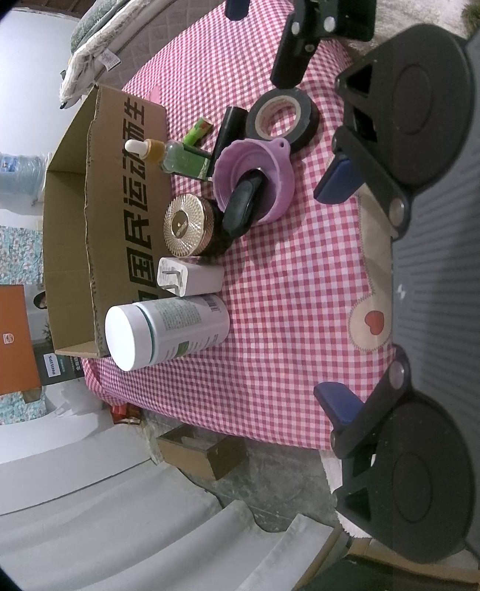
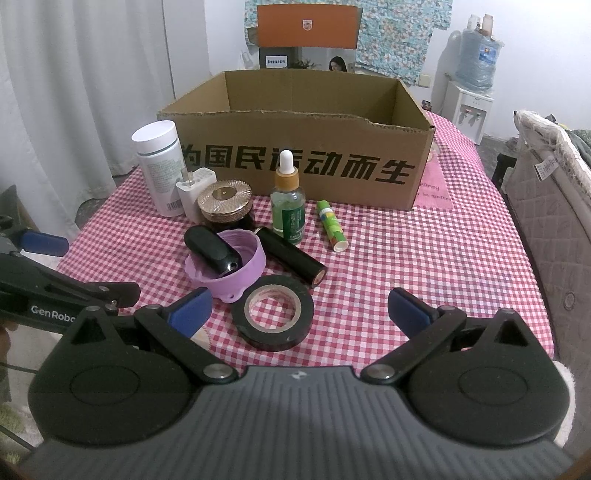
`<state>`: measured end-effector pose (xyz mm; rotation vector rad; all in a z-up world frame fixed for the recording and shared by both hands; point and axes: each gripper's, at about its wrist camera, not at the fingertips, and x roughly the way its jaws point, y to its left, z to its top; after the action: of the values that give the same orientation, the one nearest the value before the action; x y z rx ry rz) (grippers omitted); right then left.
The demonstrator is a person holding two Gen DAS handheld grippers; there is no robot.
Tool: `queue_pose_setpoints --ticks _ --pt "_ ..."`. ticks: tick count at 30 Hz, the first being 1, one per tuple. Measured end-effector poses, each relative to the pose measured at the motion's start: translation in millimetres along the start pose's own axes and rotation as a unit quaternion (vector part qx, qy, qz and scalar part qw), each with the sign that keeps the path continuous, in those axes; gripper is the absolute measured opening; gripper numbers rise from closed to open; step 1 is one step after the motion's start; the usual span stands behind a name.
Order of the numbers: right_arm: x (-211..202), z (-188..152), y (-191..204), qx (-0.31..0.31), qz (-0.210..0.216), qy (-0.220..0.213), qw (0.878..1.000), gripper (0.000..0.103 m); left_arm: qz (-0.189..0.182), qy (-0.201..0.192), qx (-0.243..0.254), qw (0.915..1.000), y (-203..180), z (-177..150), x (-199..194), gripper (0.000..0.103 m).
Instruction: Organize rigid objects
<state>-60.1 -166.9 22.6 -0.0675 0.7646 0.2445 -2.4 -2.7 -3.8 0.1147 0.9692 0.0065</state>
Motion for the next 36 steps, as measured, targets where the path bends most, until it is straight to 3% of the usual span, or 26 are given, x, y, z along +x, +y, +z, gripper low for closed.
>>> queue_pose_setpoints --ticks 26,31,36 --pt "1.8 0.9 5.8 -0.008 0.006 0.004 1.000 0.102 -0.001 0.003 -0.001 1.0000 6.1 -0.3 1.1 0.103" --pt "4.0 -6.4 4.1 -0.003 0.012 0.012 1.000 0.102 -0.019 0.002 -0.002 0.9998 5.0 -5.5 2.8 0.103" --pt "5.2 -18.5 -7.6 0.023 0.025 0.017 0.999 0.102 -0.067 -0.016 -0.010 0.9976 6.1 -11.8 5.1 0.103"
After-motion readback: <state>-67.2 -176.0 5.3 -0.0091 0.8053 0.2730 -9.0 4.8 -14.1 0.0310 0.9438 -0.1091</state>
